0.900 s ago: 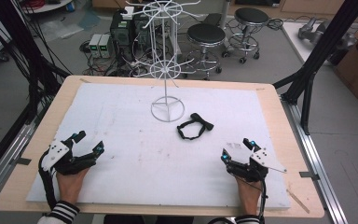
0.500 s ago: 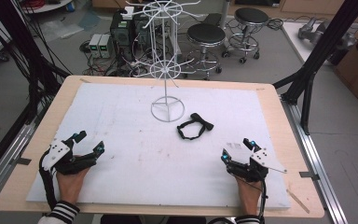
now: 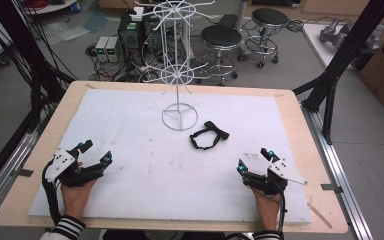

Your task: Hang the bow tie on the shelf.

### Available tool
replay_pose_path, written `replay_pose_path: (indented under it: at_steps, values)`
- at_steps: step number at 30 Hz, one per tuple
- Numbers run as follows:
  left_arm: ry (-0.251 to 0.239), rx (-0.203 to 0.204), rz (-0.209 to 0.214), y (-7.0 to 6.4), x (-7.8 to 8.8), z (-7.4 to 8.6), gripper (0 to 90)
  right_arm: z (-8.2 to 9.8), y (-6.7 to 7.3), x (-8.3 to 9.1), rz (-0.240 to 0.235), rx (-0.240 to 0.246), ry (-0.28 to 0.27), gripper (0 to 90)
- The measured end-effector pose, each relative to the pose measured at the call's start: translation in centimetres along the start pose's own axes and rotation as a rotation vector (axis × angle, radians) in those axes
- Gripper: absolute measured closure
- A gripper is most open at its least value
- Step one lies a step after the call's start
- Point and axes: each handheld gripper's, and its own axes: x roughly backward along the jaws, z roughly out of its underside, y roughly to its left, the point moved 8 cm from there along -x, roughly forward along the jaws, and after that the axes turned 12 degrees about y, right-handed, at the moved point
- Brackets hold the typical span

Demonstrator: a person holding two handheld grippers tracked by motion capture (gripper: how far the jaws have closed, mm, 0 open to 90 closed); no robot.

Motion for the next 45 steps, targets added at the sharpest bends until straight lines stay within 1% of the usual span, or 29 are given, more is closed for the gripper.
replay_pose_path:
  at_steps: [7, 9, 14, 15, 17, 18, 20, 21, 22, 23, 27, 28, 29, 30, 31, 32, 33, 34, 35, 37, 39, 40, 42, 45]
  values:
    - [-0.001, -0.002, 0.0, 0.0, 0.0, 0.0, 16.9, 0.0, 0.0, -0.1, -0.004, -0.006, 0.016, 8.8]
    - [0.0, -0.002, 0.0, 0.0, 0.0, 0.0, 16.9, 0.0, 0.0, -0.2, -0.009, -0.01, 0.035, 8.8]
    - [-0.001, -0.003, 0.0, 0.0, 0.0, 0.0, 16.9, -1.2, -0.1, 0.0, -0.013, 0.004, 0.043, 8.8]
    - [-0.002, -0.002, 0.0, 0.0, 0.0, 0.0, 16.9, -1.5, -0.1, -0.1, -0.017, 0.008, 0.055, 8.8]
    - [-0.002, -0.001, 0.0, 0.0, 0.0, 0.0, 16.9, -2.3, -0.1, -0.3, -0.035, 0.016, 0.097, 8.7]
    - [-0.003, 0.0, 0.0, 0.0, 0.0, 0.0, 16.9, -2.3, -0.1, -0.3, -0.035, 0.016, 0.097, 8.7]
    - [-0.002, -0.001, 0.001, 0.0, 0.0, 0.0, 16.9, -3.0, 0.0, -0.6, -0.046, 0.027, 0.113, 8.8]
    - [-0.002, -0.001, 0.0, 0.0, 0.0, 0.0, 16.9, -3.5, 0.1, -1.0, -0.056, 0.04, 0.136, 8.8]
    - [-0.002, -0.001, 0.0, 0.0, 0.0, 0.0, 16.9, -3.8, 0.2, -1.2, -0.059, 0.052, 0.142, 8.8]
    - [-0.002, -0.002, 0.0, 0.0, 0.0, 0.0, 16.9, -3.8, 0.2, -1.2, -0.059, 0.052, 0.142, 8.8]
    - [-0.003, 0.0, 0.001, 0.0, 0.0, 0.0, 16.9, -4.7, 0.7, -1.9, -0.078, 0.077, 0.177, 8.8]
    - [-0.003, 0.0, 0.0, 0.0, 0.0, 0.0, 16.9, -5.0, 0.7, -2.3, -0.081, 0.095, 0.198, 8.8]
    - [-0.002, 0.0, 0.001, 0.0, 0.0, 0.0, 16.9, -5.0, 0.7, -2.5, -0.086, 0.098, 0.213, 8.8]
    - [-0.003, 0.0, 0.0, 0.0, 0.0, 0.0, 16.9, -5.0, 0.7, -2.5, -0.086, 0.098, 0.213, 8.8]
    - [-0.002, 0.0, 0.001, 0.0, 0.0, 0.0, 16.9, -5.1, 0.7, -2.8, -0.093, 0.104, 0.227, 8.8]
    - [-0.003, 0.0, 0.001, 0.0, 0.0, 0.0, 16.9, -5.2, 0.8, -3.3, -0.106, 0.109, 0.256, 8.9]
    - [-0.003, 0.0, 0.001, 0.0, 0.0, 0.0, 16.9, -5.2, 0.8, -3.3, -0.106, 0.109, 0.256, 8.9]
    - [-0.002, 0.0, 0.0, 0.0, 0.0, 0.0, 16.9, -5.2, 0.8, -3.5, -0.108, 0.112, 0.27, 8.8]
    - [-0.001, 0.001, 0.0, 0.0, 0.0, 0.0, 16.9, -5.4, 0.8, -4.1, -0.113, 0.126, 0.286, 8.9]
    - [-0.001, 0.001, -0.001, 0.0, 0.0, 0.0, 16.9, -5.5, 0.8, -4.5, -0.126, 0.128, 0.316, 8.9]
    - [-0.001, 0.001, -0.002, 0.0, 0.0, 0.0, 16.9, -5.6, 0.8, -4.7, -0.134, 0.127, 0.322, 8.9]
    - [-0.002, 0.001, -0.002, 0.0, 0.0, 0.0, 16.9, -5.8, 0.9, -5.2, -0.161, 0.134, 0.343, 8.9]
    - [-0.002, 0.001, -0.001, 0.0, 0.0, 0.0, 16.9, -5.9, 1.0, -5.6, -0.162, 0.153, 0.355, 9.0]
    - [-0.003, 0.001, -0.001, 0.0, 0.0, 0.0, 16.9, -5.9, 1.0, -6.0, -0.165, 0.159, 0.369, 8.9]
